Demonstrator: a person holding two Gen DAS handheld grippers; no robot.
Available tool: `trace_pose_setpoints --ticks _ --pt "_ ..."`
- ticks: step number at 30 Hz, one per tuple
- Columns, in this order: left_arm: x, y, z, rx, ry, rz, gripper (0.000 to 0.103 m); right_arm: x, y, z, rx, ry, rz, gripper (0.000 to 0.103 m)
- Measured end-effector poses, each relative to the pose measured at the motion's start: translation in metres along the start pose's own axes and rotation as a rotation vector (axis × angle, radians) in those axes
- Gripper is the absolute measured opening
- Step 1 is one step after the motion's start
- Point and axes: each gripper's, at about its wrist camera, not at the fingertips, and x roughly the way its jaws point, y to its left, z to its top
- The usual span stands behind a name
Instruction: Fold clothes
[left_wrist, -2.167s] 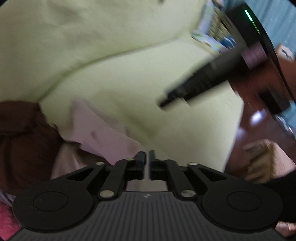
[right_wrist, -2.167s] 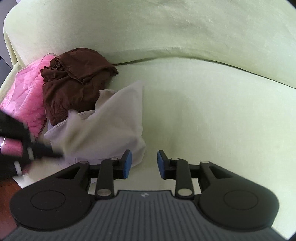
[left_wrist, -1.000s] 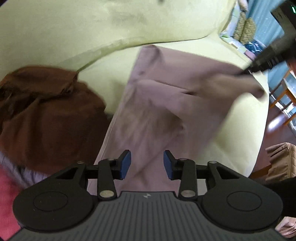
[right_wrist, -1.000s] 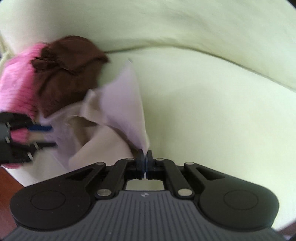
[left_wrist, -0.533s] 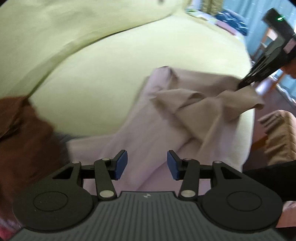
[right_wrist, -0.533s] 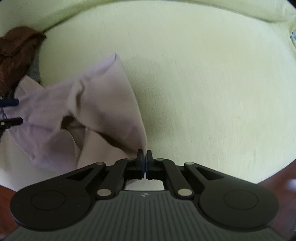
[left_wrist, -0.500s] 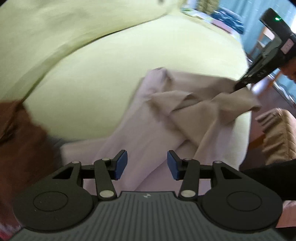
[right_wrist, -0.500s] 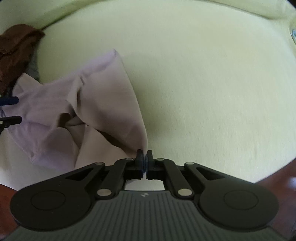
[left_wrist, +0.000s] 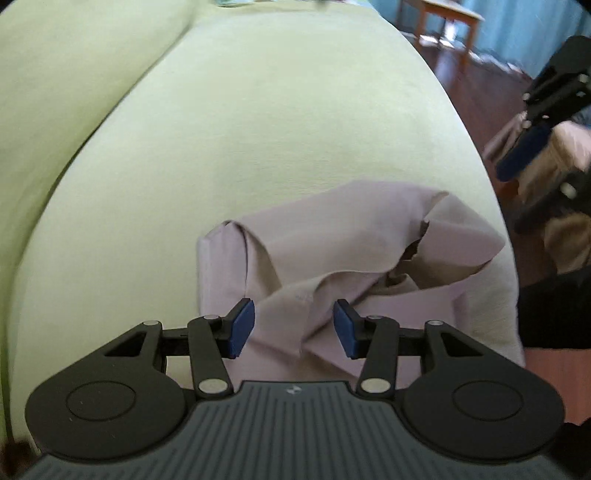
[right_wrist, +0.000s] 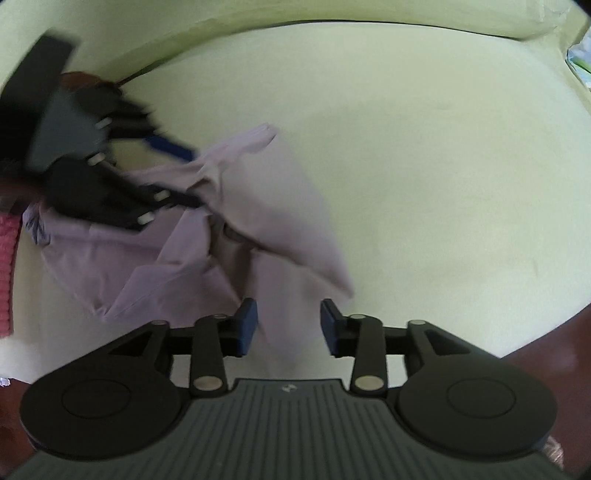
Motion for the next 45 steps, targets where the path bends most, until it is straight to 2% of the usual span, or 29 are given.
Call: trace_pose_setpoints --ticks 1,4,7,9,11,14,16,17,19,20,22,27,34,41,45 --pt "0.003 0.000 0.002 0.012 0.002 0.008 0.000 0.005 0.001 -0.004 0.013 -0.004 -0.006 0.052" --pt "-0.001 0.006 0.007 0.001 -0.034 0.020 0.000 0.022 0.016 -0.016 -0.055 -0.025 -0.062 0.058" --pt "-0.012 0.015 0.010 -0.041 -0.085 0.034 0.000 0.041 0.033 -0.026 -0.156 -0.030 -0.117 0.058" --pt "-0.023 0.020 0.015 -0.087 -0.131 0.033 0.000 0.057 0.044 -0.031 -0.226 -0.042 -0.192 0.058" --pt "-0.029 0.022 0.017 -0.098 -0.149 0.039 0.000 0.061 0.049 -0.033 -0.247 -0.066 -0.225 0.058" --pt "-0.038 0.023 0.020 -0.123 -0.178 0.056 0.000 0.056 0.053 -0.031 -0.261 -0.150 -0.257 0.048" --pt "-0.039 0.023 0.023 -0.139 -0.181 0.067 0.000 0.046 0.055 -0.028 -0.285 -0.212 -0.254 0.032" --pt "-0.037 0.023 0.026 -0.150 -0.181 0.074 0.000 0.043 0.055 -0.027 -0.300 -0.229 -0.254 0.029" --pt "-0.033 0.024 0.031 -0.169 -0.179 0.089 0.000 0.040 0.048 -0.020 -0.320 -0.245 -0.230 0.018" --pt "-0.034 0.024 0.034 -0.179 -0.180 0.097 0.000 0.041 0.042 -0.015 -0.322 -0.244 -0.220 0.000" --pt "-0.037 0.024 0.041 -0.204 -0.184 0.114 0.000 0.038 0.032 -0.009 -0.315 -0.258 -0.203 0.000" --pt "-0.062 0.023 0.053 -0.258 -0.214 0.155 0.000 -0.001 0.017 -0.001 -0.302 -0.327 -0.167 0.000" --pt "-0.141 0.018 0.092 -0.376 -0.314 0.296 0.000 -0.077 -0.015 0.032 -0.286 -0.438 -0.098 0.000" --pt "-0.216 -0.013 0.144 -0.449 -0.412 0.442 0.000 -0.148 -0.061 0.066 -0.382 -0.532 -0.065 0.000" --pt "-0.242 -0.026 0.169 -0.481 -0.489 0.453 0.000 -0.196 -0.083 0.072 -0.430 -0.580 -0.076 0.000"
